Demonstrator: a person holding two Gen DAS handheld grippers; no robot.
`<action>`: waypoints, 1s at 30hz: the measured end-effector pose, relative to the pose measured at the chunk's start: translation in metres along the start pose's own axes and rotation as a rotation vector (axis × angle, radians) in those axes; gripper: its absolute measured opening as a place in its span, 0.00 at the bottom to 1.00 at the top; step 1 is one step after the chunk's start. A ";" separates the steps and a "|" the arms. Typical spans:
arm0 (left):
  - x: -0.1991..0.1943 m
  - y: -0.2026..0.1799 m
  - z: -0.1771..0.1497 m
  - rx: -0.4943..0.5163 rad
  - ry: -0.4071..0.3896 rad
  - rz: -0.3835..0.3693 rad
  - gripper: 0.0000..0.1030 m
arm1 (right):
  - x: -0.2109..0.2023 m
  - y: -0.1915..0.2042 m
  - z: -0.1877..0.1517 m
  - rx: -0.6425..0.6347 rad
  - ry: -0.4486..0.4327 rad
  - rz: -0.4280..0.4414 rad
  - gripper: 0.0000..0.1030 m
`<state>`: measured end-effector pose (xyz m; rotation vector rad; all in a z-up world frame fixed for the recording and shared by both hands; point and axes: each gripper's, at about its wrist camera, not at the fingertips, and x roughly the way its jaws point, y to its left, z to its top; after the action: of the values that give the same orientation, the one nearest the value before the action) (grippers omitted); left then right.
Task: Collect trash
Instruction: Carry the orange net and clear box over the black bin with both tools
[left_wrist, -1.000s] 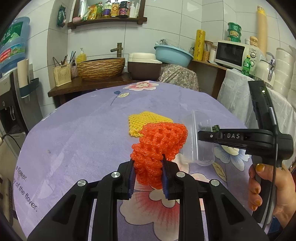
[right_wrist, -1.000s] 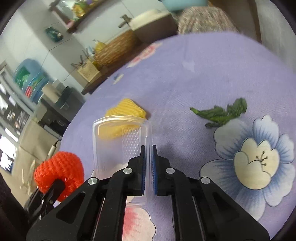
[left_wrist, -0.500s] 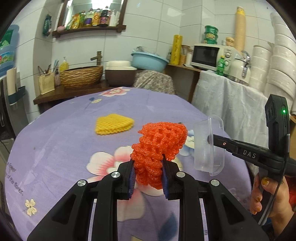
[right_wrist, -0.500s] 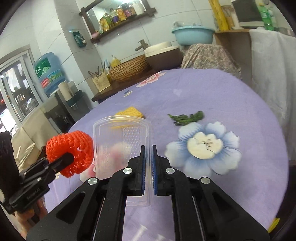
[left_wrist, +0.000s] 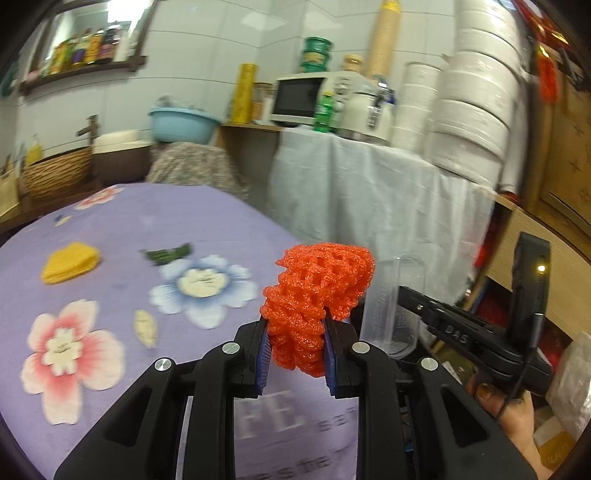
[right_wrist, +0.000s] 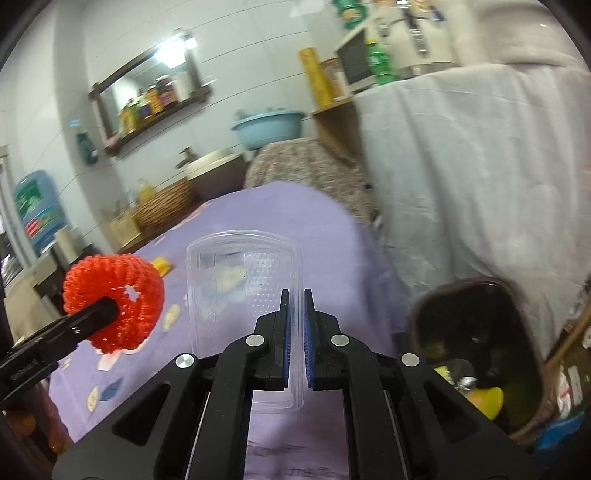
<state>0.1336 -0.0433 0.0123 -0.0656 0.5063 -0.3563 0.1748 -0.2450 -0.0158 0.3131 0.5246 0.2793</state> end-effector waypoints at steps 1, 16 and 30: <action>0.005 -0.009 0.001 0.012 0.004 -0.016 0.23 | -0.002 -0.009 0.000 0.008 -0.003 -0.023 0.07; 0.116 -0.107 -0.035 0.128 0.230 -0.190 0.23 | 0.024 -0.156 -0.053 0.075 0.209 -0.400 0.07; 0.151 -0.124 -0.047 0.168 0.287 -0.165 0.23 | 0.098 -0.212 -0.091 0.134 0.401 -0.426 0.07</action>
<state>0.1941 -0.2114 -0.0803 0.1087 0.7550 -0.5734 0.2460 -0.3859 -0.2103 0.2681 0.9905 -0.1129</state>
